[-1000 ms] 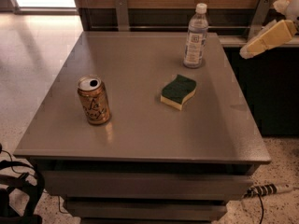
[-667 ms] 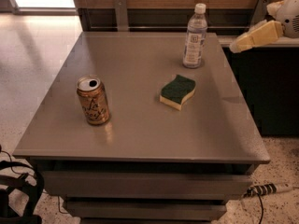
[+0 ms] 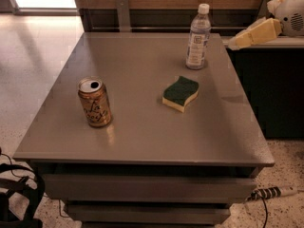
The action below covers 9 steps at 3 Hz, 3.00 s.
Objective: Knock blue plastic bottle over
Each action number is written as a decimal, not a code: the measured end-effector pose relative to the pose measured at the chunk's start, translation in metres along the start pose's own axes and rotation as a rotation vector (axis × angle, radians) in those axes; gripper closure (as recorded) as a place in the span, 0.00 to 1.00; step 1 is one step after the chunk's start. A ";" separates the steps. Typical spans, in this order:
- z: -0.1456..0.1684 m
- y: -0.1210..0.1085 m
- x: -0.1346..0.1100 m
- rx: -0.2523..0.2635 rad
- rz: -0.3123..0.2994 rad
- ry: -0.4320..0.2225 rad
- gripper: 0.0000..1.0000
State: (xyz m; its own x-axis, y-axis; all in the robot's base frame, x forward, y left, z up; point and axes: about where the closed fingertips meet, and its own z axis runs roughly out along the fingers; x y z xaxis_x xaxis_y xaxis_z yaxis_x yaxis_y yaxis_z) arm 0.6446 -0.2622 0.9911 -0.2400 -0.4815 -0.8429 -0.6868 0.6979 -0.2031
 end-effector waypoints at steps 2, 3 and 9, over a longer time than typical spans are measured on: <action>0.076 -0.008 0.013 -0.061 0.101 -0.156 0.00; 0.103 -0.006 0.017 -0.090 0.150 -0.225 0.00; 0.171 0.006 -0.016 -0.208 0.159 -0.362 1.00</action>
Offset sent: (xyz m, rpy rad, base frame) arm 0.0720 0.0312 -0.0581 0.2609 -0.0480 0.0333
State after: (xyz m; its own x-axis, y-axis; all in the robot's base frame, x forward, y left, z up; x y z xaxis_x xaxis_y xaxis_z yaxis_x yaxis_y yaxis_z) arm 0.7616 -0.1598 0.9178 -0.1230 -0.1343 -0.9833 -0.7934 0.6085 0.0161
